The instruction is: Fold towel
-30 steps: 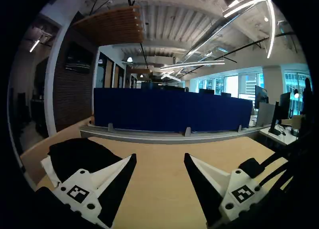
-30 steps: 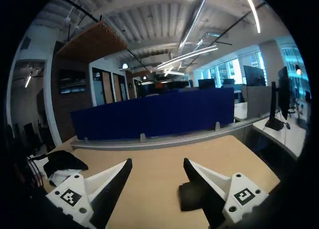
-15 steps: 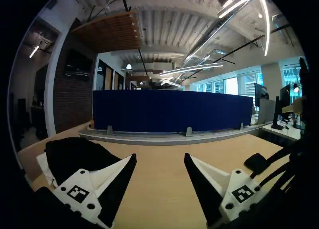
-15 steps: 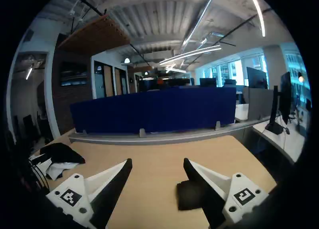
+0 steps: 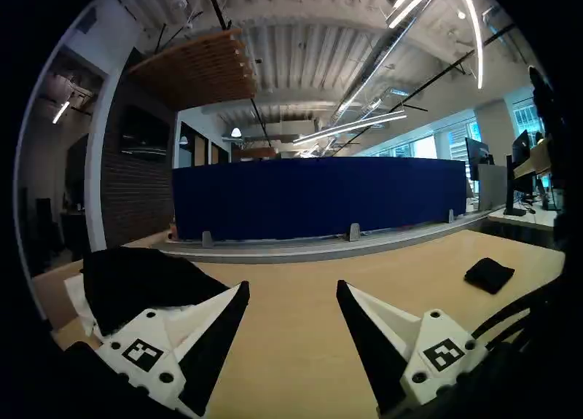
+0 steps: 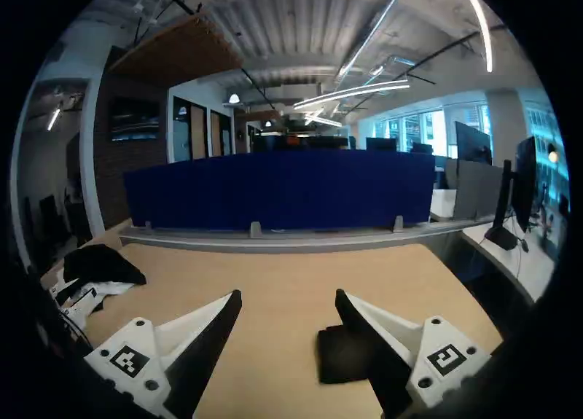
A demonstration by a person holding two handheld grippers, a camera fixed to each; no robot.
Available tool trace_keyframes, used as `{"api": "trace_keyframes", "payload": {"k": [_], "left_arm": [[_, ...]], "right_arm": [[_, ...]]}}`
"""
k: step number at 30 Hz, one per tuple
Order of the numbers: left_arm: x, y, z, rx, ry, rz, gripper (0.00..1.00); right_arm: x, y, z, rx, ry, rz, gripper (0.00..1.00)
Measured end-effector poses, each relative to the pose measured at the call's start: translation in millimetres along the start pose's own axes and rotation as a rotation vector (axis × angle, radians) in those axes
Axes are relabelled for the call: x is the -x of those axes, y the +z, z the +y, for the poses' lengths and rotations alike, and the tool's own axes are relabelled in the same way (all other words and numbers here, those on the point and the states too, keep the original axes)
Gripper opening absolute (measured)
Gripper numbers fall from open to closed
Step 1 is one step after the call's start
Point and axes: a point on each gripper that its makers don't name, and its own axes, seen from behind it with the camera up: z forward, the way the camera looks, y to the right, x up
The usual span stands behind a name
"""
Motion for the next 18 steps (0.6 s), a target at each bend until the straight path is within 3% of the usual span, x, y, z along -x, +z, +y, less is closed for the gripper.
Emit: {"api": "trace_keyframes", "payload": {"k": [11, 18], "left_arm": [[40.6, 7.4, -27.3, -0.040, -0.009, 0.003, 0.88], [56.4, 6.8, -35.9, -0.058, -0.023, -0.006, 0.88]], "right_arm": [[14.5, 17.9, -21.7, -0.019, -0.034, -0.013, 1.00], [13.6, 25.5, -32.8, -0.041, -0.040, -0.015, 1.00]]}}
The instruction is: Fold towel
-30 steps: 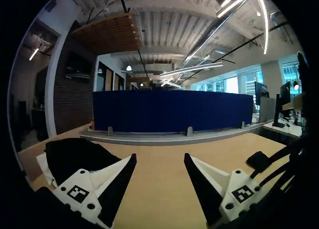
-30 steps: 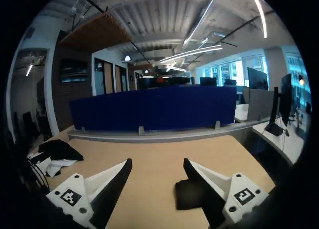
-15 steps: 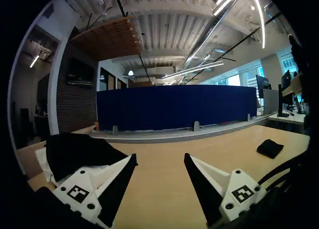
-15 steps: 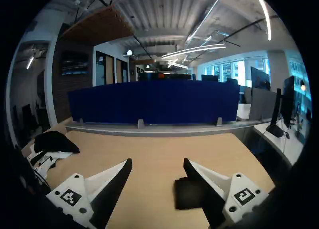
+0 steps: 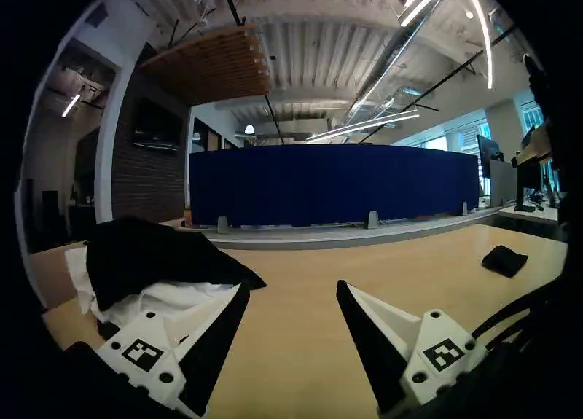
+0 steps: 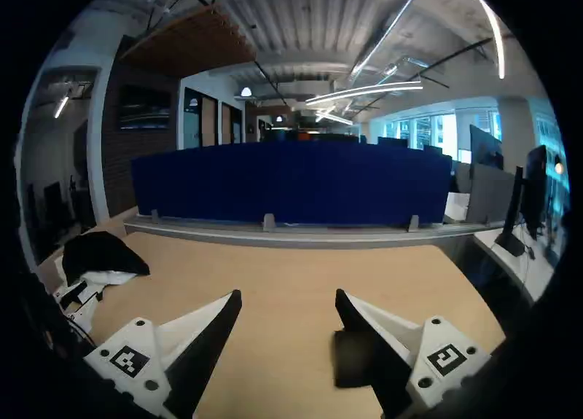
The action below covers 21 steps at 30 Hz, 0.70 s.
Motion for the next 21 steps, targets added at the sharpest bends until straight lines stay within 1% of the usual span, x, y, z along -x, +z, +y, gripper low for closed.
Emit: {"api": "trace_keyframes", "payload": {"k": [3, 9, 15, 21], "left_arm": [[3.9, 0.7, -2.6, -0.009, -0.007, -0.001, 0.88], [2.5, 0.9, -4.2, -0.016, -0.017, 0.012, 0.88], [2.5, -1.1, -4.4, -0.021, -0.017, 0.016, 0.88], [3.8, -1.7, -5.8, -0.021, -0.018, 0.016, 0.89]], "right_arm": [[-2.5, 2.6, -3.5, -0.008, -0.006, -0.003, 1.00], [-5.4, 4.2, -5.4, -0.013, -0.006, 0.002, 1.00], [-8.6, 0.2, 4.8, 0.002, 0.017, 0.019, 1.00], [-13.3, -8.5, 18.5, 0.015, 0.041, 0.046, 1.00]]}}
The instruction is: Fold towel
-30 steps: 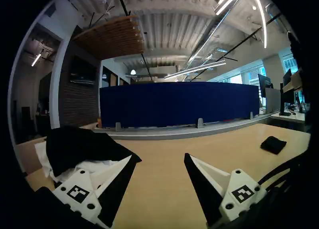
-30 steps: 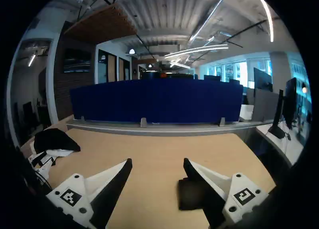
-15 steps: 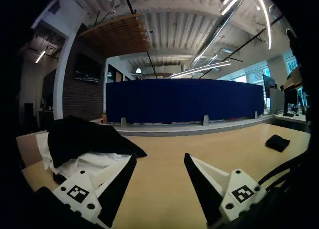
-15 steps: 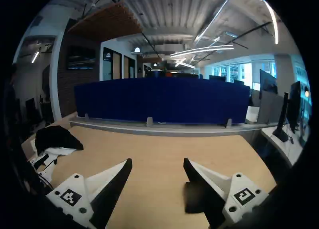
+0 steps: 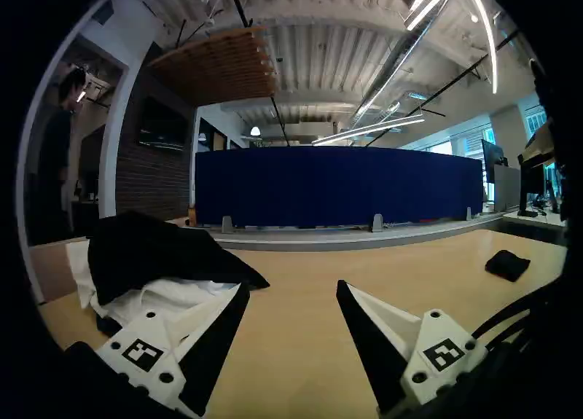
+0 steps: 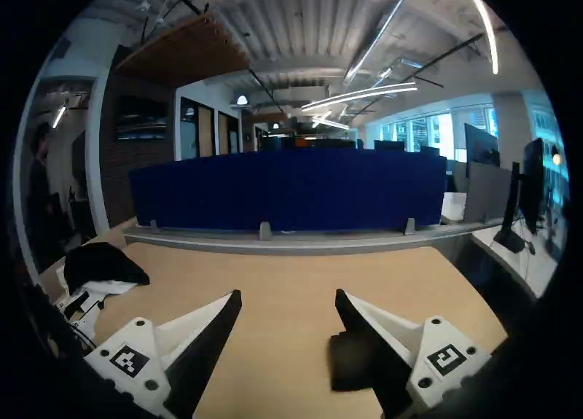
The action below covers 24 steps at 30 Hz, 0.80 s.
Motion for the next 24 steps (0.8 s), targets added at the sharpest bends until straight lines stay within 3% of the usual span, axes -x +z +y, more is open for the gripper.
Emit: {"api": "trace_keyframes", "payload": {"k": [9, 24], "left_arm": [[0.2, -0.9, -0.6, 0.000, 0.001, 0.000, 0.96], [0.5, -1.5, -1.3, 0.000, 0.000, 0.000, 0.96]], "right_arm": [[-23.3, -15.0, 36.9, 0.033, 0.039, 0.108, 1.00], [7.2, -30.9, 90.0, 0.061, 0.127, 0.248, 1.00]]}}
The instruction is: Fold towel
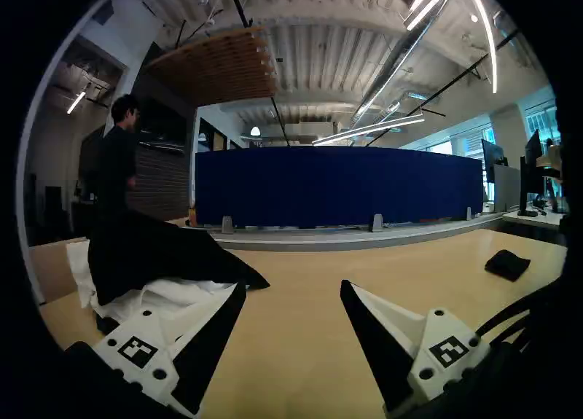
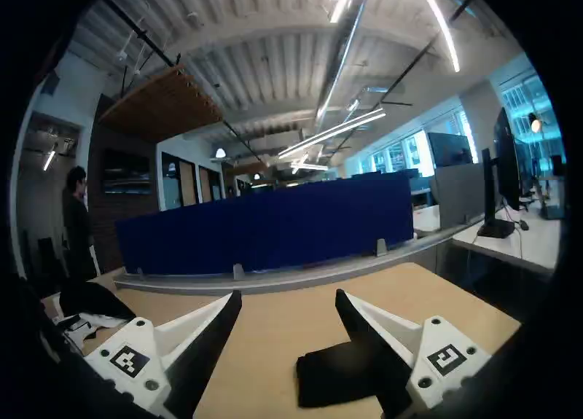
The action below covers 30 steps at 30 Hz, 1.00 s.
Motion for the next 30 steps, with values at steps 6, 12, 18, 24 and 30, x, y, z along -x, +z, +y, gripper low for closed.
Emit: {"api": "trace_keyframes", "payload": {"k": [6, 12, 18, 24, 30], "left_arm": [[0.1, 0.9, 0.0, 0.000, 0.000, 0.000, 0.96], [-0.3, 0.6, 0.3, 0.000, 0.000, 0.000, 0.96], [-0.9, 1.0, -0.4, 0.000, 0.000, 0.000, 0.96], [-0.5, 0.8, -0.3, 0.000, 0.000, 0.000, 0.96], [-0.6, 0.8, -0.1, 0.000, 0.000, 0.000, 0.96]], "right_arm": [[30.9, -2.5, 19.7, 0.015, 0.010, 0.001, 1.00], [60.2, 1.7, 33.6, 0.032, 0.037, 0.009, 1.00], [84.9, 6.7, 30.5, 0.021, 0.058, 0.006, 1.00], [100.4, 12.7, 30.8, 0.031, 0.042, -0.002, 1.00], [112.1, 17.9, 35.0, 0.048, 0.079, -0.010, 1.00]]}}
